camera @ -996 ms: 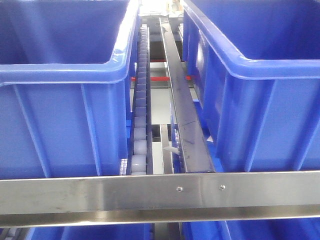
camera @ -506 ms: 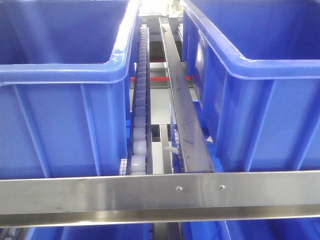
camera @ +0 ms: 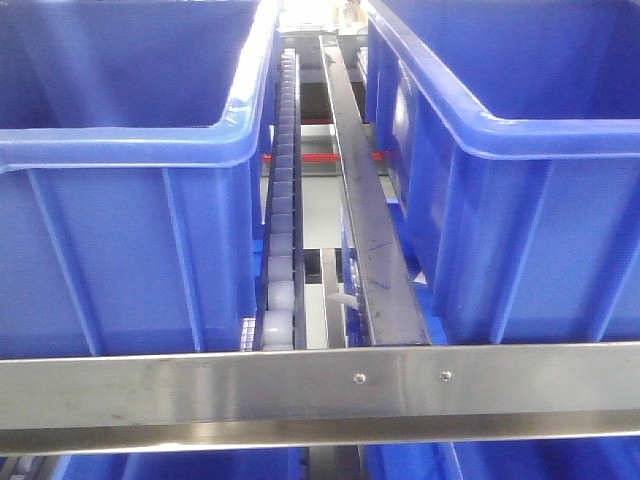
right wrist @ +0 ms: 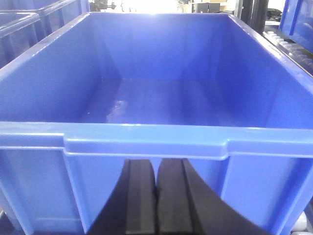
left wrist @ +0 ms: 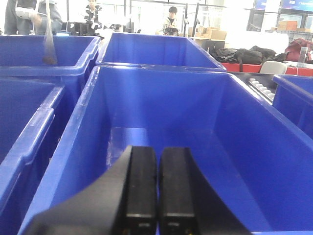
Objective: Pick and sort blue part to right shelf
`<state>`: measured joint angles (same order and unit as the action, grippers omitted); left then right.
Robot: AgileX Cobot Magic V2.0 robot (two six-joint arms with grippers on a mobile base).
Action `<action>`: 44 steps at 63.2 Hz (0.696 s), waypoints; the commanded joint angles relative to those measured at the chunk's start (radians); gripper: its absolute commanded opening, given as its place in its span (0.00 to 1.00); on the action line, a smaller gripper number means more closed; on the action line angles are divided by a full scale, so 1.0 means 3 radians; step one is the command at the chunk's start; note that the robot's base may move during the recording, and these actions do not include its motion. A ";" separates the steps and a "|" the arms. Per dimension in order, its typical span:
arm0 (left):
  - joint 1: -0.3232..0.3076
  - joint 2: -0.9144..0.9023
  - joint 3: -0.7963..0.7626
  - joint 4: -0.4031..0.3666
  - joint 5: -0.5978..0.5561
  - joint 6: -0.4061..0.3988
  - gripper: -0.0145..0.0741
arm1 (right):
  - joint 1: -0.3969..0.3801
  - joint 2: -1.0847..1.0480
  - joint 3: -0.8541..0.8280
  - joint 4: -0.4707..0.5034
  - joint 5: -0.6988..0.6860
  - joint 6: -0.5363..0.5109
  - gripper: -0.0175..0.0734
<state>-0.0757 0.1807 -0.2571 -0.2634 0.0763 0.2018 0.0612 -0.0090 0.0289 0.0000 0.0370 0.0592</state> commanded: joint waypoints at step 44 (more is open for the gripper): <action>0.0003 0.0016 -0.0023 -0.0032 -0.0315 0.0003 0.30 | -0.0015 -0.0074 -0.0065 0.0018 -0.0366 -0.0009 0.25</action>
<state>-0.0757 0.1800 -0.2481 -0.2634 0.0748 0.2018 0.0612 -0.0090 0.0289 0.0000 0.0246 0.0592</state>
